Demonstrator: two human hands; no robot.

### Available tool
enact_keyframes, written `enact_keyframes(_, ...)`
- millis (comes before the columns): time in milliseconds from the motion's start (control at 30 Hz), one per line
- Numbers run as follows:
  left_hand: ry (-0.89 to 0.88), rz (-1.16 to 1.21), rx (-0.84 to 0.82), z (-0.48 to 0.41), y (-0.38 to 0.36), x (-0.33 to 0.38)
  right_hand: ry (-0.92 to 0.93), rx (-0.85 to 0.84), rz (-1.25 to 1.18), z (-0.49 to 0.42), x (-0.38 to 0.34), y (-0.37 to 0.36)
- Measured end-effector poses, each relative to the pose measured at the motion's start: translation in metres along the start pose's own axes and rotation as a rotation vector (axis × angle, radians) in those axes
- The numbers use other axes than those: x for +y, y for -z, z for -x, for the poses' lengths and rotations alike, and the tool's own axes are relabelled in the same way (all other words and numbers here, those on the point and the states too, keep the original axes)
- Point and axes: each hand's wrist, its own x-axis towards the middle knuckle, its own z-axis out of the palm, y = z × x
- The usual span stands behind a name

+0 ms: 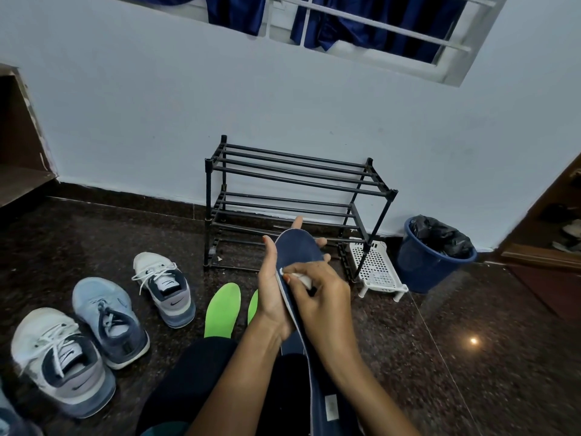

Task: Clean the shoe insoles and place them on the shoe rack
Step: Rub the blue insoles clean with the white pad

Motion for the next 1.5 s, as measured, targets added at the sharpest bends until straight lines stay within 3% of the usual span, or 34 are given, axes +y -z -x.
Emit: enact_keyframes(1500, -0.007, -0.015, 0.005, -0.002, 0.002, -0.001, 0.046, 0.02, 0.081, -0.002, 0.004, 0.002)
